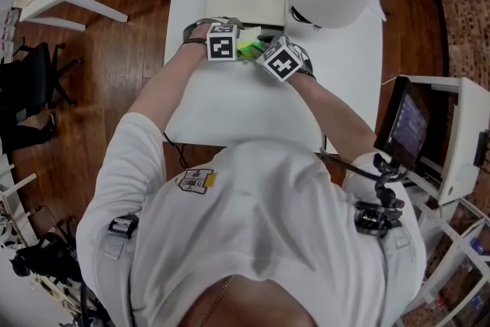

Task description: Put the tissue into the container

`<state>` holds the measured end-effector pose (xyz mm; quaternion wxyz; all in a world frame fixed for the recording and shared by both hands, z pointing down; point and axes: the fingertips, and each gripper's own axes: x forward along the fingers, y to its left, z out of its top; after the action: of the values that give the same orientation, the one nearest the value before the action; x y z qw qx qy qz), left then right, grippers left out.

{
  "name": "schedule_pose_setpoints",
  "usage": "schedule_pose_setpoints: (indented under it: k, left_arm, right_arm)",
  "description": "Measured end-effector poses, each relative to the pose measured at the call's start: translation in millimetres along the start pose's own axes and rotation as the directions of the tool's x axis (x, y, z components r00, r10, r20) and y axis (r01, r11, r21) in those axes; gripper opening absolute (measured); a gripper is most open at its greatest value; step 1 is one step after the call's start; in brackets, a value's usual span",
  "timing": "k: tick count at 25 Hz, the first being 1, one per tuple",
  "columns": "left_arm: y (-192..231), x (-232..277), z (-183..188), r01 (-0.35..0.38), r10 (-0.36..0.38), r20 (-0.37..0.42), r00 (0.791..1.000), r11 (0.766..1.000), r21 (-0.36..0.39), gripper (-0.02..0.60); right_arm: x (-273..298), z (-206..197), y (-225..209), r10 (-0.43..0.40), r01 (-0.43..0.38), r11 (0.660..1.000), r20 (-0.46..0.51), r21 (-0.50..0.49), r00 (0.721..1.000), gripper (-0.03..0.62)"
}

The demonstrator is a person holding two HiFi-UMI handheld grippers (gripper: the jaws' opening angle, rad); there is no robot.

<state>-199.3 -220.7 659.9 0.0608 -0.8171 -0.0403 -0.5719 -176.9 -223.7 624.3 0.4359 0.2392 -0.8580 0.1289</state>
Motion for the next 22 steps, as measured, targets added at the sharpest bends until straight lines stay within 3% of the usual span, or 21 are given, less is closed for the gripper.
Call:
schedule_pose_setpoints:
  k: [5, 9, 14, 18, 22]
  left_arm:
    - [-2, -9, -1, -0.013, 0.013, 0.009, 1.0, 1.0, -0.002, 0.315]
    - [4, -27, 5, -0.043, 0.043, 0.06, 0.997, 0.999, -0.016, 0.366]
    - [10, -52, 9, -0.098, 0.103, 0.11, 0.989, 0.994, -0.047, 0.368]
    - [11, -73, 12, -0.159, 0.179, 0.181, 0.967, 0.98, -0.12, 0.367]
    - [8, -87, 12, -0.215, 0.276, 0.259, 0.926, 0.946, -0.241, 0.367]
  right_arm:
    - [1, 2, 2, -0.01, 0.01, 1.0, -0.008, 0.004, 1.0, 0.126]
    - [6, 2, 0, -0.014, 0.014, 1.0, -0.016, 0.004, 1.0, 0.126]
    - [9, 1, -2, -0.014, 0.014, 1.0, -0.027, 0.002, 1.0, 0.126]
    - [7, 3, -2, -0.019, 0.019, 1.0, -0.02, -0.001, 1.0, 0.126]
    - [4, 4, -3, -0.025, 0.025, 1.0, -0.007, -0.004, 1.0, 0.127]
